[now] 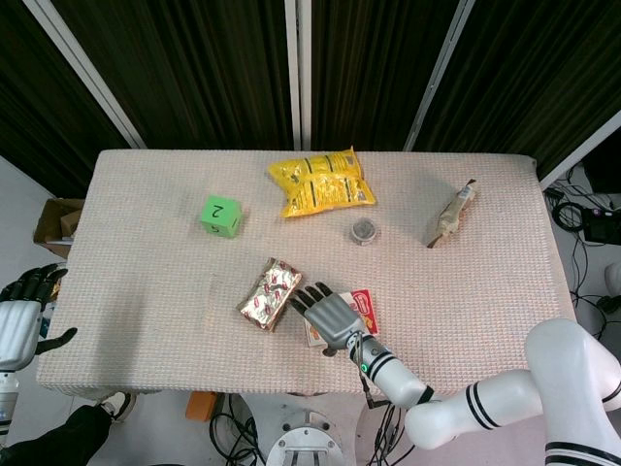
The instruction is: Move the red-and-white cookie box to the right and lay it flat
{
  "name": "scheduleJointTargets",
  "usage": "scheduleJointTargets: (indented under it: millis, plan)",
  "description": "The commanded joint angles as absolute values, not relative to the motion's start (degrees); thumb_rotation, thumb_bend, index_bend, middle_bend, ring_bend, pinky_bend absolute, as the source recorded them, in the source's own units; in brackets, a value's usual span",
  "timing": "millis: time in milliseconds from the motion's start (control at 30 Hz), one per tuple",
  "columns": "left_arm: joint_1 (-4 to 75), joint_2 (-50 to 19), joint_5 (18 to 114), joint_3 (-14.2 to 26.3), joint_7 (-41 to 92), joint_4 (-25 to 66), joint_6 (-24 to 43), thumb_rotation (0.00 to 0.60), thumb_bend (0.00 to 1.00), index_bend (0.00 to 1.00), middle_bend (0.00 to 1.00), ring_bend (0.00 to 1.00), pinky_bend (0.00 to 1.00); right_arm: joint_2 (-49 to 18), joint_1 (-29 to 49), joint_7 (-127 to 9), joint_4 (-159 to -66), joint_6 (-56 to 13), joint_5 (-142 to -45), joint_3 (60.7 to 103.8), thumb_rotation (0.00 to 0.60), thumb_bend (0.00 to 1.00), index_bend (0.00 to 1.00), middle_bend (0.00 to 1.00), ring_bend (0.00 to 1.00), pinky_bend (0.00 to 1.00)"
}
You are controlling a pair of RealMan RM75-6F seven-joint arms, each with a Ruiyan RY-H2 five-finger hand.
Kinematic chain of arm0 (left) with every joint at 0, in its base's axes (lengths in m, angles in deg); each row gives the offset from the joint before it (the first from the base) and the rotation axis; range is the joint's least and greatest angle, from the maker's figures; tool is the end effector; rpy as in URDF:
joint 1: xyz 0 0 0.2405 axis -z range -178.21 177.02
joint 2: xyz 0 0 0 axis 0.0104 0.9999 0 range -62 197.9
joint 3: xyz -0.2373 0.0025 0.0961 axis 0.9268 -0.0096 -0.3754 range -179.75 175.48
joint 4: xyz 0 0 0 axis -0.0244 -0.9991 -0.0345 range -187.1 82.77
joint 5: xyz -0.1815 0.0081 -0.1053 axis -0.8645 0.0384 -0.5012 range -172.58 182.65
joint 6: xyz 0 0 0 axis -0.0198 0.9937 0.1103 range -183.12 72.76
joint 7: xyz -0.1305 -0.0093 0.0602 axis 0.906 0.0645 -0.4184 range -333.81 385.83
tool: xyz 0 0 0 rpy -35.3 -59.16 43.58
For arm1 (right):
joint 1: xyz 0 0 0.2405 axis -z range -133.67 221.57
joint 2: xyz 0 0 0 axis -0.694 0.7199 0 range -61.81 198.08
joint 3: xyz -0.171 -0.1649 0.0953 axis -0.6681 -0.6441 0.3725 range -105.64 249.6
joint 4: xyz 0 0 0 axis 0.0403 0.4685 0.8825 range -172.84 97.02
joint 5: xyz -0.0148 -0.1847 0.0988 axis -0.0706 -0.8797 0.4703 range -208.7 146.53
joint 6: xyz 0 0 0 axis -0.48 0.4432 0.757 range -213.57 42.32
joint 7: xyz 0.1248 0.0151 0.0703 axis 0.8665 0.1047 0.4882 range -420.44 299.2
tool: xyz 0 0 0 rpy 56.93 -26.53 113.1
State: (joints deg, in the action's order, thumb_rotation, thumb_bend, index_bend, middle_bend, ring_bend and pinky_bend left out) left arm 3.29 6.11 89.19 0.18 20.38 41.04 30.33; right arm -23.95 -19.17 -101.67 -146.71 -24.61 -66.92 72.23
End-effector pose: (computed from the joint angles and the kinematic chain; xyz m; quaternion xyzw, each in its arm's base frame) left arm -0.3185 0.1737 0.1720 -0.6040 -0.3628 -0.3417 0.6220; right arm -0.0468 -0.2583 -0.0663 0.8471 -0.3662 0.2623 0.2820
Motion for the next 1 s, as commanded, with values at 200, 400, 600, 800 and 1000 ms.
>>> scheduleJointTargets:
  millis: [200,400,600,800,1000]
  plan:
    - [3.2,5.9,89.4,-0.3,20.4,40.6,29.9,0.6,0.07,0.17,0.14,0.12,0.24,-25.7,-19.0,-103.8,-146.1,-23.6,-65.1,73.2,0.6,0.0,0.0,0.13,0.0,0.0]
    - [3.0,5.4,89.8,-0.4,20.5,40.0,30.3,0.6,0.07,0.17,0.15,0.12,0.24,-27.3,-17.2,-102.4,-145.1,-22.0,-68.5,73.3,0.6,0.17,0.0,0.35,0.0,0.0]
    - [2.8,5.3,89.7,-0.7,21.0,39.7,30.2,0.6,0.07,0.17,0.15,0.12,0.24,-25.3,-14.2,-99.5,-146.9,-20.1,-74.4,73.0,0.6,0.29,0.0,0.48,0.0,0.0]
    - [2.8,5.4,90.3,-0.7,20.6,40.1,30.4,0.6,0.07,0.17,0.15,0.12,0.24,-17.6,-8.9,-90.6,-149.8,-18.8,-83.8,72.1,0.6,0.32,0.0,0.51,0.0,0.0]
    - [3.1,5.5,89.9,-0.7,19.5,40.5,29.7,0.6,0.07,0.17,0.15,0.12,0.24,-9.7,-0.7,-60.6,-143.0,-19.6,-102.2,70.5,0.6,0.36,0.0,0.52,0.04,0.0]
